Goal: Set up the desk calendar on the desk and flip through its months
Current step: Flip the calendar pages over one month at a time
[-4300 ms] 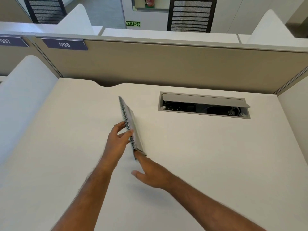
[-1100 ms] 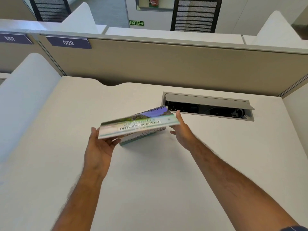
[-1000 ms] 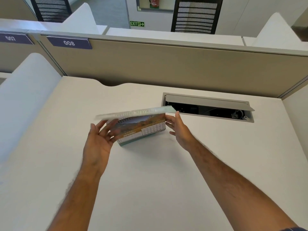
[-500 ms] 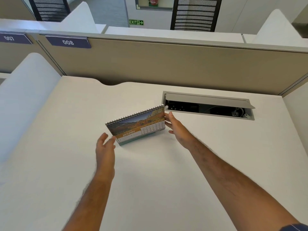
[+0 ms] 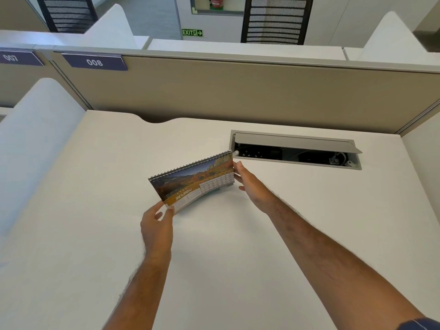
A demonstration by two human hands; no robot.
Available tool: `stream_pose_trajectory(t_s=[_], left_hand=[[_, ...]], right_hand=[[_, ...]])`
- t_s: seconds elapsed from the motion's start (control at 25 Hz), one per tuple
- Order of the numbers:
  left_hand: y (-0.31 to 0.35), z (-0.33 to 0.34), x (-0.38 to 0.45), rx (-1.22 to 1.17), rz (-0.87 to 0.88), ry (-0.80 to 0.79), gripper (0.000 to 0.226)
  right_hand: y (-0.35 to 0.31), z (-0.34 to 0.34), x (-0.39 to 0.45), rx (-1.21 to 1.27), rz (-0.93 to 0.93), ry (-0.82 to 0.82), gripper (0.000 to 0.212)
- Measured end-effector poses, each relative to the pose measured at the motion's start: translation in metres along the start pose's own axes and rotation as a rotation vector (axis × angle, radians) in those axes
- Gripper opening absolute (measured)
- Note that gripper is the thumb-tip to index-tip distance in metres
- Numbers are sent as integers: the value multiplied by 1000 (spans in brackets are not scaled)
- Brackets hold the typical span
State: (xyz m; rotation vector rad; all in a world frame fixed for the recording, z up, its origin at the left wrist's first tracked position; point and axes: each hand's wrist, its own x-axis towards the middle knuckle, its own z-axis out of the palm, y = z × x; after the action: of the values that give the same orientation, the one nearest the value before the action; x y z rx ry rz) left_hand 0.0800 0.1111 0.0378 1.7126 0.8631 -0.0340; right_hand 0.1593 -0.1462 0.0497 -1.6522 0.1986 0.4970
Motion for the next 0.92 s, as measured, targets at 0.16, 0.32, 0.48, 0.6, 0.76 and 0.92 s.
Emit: stream_pose_trajectory(t_s=[0.16,0.32,0.48,0.6,0.76,0.92], left_hand=[[1,-5,1,-43,65,70,9],[2,-12,-1,-116,82,70,6],[-1,-15,0,-103,90,60,6],[-2,-15,1,-41,51,16,6],[4,-21,0,-163,-4,-243,29],[24,-33,1,-362,30,-439,51]], right_hand=[[0,1,0,-25,-15,-3,42],[-2,2,-2,-32,-10,17,44],[-3,1,-2,-28,17,30,48],[-2,-1,-2,-34,26,34,59],[-4,-3,-2,-26,35,31,62],[-4,-7,-1,17,47,29,68]])
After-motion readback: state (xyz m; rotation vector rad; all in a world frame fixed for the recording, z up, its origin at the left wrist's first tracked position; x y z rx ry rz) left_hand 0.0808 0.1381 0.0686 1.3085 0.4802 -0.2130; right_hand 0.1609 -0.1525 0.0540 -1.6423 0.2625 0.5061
